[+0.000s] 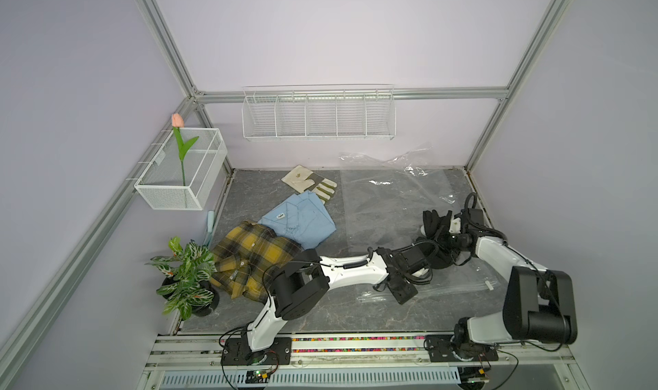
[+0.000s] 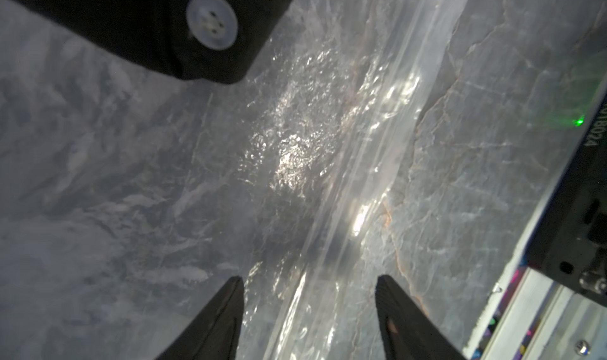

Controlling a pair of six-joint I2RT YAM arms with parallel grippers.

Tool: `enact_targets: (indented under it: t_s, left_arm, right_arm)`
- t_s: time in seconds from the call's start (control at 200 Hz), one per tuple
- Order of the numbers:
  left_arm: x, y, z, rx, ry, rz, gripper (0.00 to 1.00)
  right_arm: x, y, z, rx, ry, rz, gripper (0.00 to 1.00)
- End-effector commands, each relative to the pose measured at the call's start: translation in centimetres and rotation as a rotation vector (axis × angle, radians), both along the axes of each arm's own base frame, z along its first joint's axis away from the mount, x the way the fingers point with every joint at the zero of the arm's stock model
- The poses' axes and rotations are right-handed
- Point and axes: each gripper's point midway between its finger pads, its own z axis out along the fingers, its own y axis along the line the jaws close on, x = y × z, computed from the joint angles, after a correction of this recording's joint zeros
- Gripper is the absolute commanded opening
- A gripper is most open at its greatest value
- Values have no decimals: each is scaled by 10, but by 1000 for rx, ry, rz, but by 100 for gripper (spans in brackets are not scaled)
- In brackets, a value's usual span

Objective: Place the folded shirt into the vacuum bag
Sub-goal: Open the vacuum bag at the center of the board.

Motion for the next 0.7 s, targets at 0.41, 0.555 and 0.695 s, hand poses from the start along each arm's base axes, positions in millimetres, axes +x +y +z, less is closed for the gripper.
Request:
enact_targets:
  t_s: [0.41, 0.555, 0.695]
  left_arm:
    - [-7, -6, -15, 36, -28, -63, 68]
    - [-8, -2, -29, 78, -38, -64, 63]
    - [-1, 0, -30, 89, -58, -66, 54]
  right_arm:
    - [-2, -4, -10, -12, 17, 0, 7]
    - [-2, -4, -10, -12, 18, 1, 7]
    - [-2, -5, -11, -13, 20, 0, 7]
